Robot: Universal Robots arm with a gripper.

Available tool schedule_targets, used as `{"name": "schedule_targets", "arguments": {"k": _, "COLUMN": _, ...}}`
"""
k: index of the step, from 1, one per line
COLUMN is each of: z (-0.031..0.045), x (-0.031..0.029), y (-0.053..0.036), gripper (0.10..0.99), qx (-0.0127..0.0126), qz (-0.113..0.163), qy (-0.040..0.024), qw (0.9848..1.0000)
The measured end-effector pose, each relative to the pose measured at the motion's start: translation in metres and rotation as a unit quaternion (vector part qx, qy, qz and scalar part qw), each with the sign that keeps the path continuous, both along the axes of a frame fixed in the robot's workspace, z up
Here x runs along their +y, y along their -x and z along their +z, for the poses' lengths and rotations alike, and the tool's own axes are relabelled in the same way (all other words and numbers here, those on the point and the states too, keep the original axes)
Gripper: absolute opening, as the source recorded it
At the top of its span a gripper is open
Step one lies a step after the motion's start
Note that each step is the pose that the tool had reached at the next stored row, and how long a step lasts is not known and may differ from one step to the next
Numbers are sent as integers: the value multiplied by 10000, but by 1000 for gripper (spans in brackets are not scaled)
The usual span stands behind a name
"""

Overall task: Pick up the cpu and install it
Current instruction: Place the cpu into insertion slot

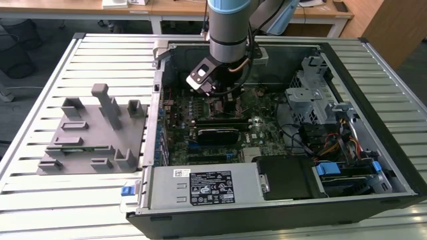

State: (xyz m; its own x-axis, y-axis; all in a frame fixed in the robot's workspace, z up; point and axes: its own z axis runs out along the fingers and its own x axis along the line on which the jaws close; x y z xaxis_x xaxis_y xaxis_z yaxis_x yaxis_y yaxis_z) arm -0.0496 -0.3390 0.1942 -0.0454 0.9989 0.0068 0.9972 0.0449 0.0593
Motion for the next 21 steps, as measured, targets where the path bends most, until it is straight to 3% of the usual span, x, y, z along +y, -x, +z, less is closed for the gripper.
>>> {"name": "schedule_targets", "arguments": {"k": 1, "z": 0, "x": 0, "y": 0, "gripper": 600, "qx": 0, "qz": 0, "qy": 0, "qw": 10000}}
{"name": "schedule_targets", "arguments": {"k": 2, "z": 0, "x": 0, "y": 0, "gripper": 533, "qx": 0, "qz": 0, "qy": 0, "qw": 10000}}
{"name": "schedule_targets", "arguments": {"k": 9, "z": -1, "x": 0, "y": -1, "gripper": 533, "qx": -1, "qz": 0, "qy": -1, "qw": 10000}}
{"name": "schedule_targets", "arguments": {"k": 13, "z": 20, "x": 0, "y": -1, "gripper": 608, "qx": -1, "qz": 0, "qy": 0, "qw": 10000}}
{"name": "schedule_targets", "arguments": {"k": 21, "z": 191, "x": 0, "y": -1, "gripper": 608, "qx": 2, "qz": 1, "qy": -1, "qw": 10000}}
